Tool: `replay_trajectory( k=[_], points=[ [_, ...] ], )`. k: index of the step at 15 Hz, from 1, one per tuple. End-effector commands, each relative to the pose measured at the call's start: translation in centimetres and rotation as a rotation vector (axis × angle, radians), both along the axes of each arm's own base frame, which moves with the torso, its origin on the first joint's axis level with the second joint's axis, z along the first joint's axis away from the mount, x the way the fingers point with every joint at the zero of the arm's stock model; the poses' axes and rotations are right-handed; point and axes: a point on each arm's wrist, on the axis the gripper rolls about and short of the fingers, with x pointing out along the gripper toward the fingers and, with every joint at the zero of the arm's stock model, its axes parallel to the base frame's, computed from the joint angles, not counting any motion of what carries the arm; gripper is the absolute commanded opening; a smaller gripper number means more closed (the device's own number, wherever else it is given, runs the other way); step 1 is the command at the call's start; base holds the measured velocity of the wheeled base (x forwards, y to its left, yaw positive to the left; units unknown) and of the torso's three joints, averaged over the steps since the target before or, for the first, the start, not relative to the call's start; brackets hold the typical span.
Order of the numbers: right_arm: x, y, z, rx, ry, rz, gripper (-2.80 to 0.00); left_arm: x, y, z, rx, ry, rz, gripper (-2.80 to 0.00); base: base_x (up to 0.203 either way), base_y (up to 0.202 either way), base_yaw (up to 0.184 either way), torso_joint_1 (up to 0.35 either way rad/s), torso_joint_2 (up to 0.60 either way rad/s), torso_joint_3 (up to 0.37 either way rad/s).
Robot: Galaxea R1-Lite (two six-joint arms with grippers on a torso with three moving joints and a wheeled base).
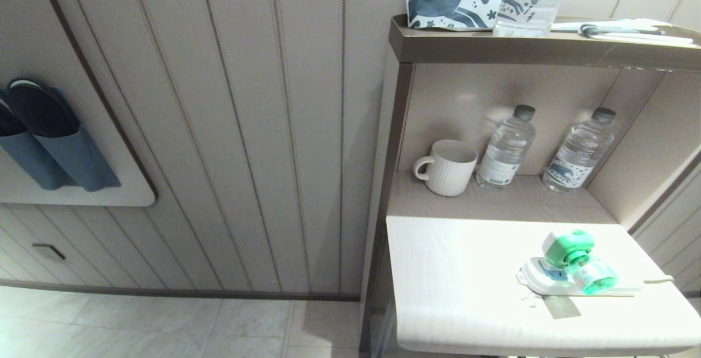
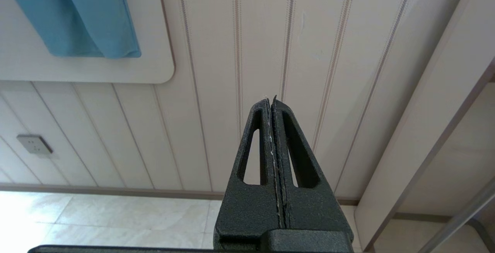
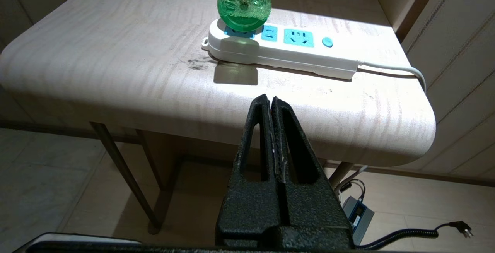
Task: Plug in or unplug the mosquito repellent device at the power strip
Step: Hold the socket with your left hand and unplug it with your right hand
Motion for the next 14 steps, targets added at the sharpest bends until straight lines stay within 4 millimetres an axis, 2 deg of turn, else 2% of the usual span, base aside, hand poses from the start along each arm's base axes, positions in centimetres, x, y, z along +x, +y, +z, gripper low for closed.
replay_trajectory(
  k=[1,14],
  points=[
    [0.04,0.00,-0.22,0.000,0.009,0.002,-2.80,0.00,0.00,0.01,0.000,-0.001,0.000,-2.80,0.000,0.000,0.000,0.000,0.00,0.000],
    [0.04,-0.06,-0.22,0.065,0.009,-0.024,-2.80,0.00,0.00,0.01,0.000,-0.001,0.000,-2.80,0.000,0.000,0.000,0.000,0.00,0.000]
  ],
)
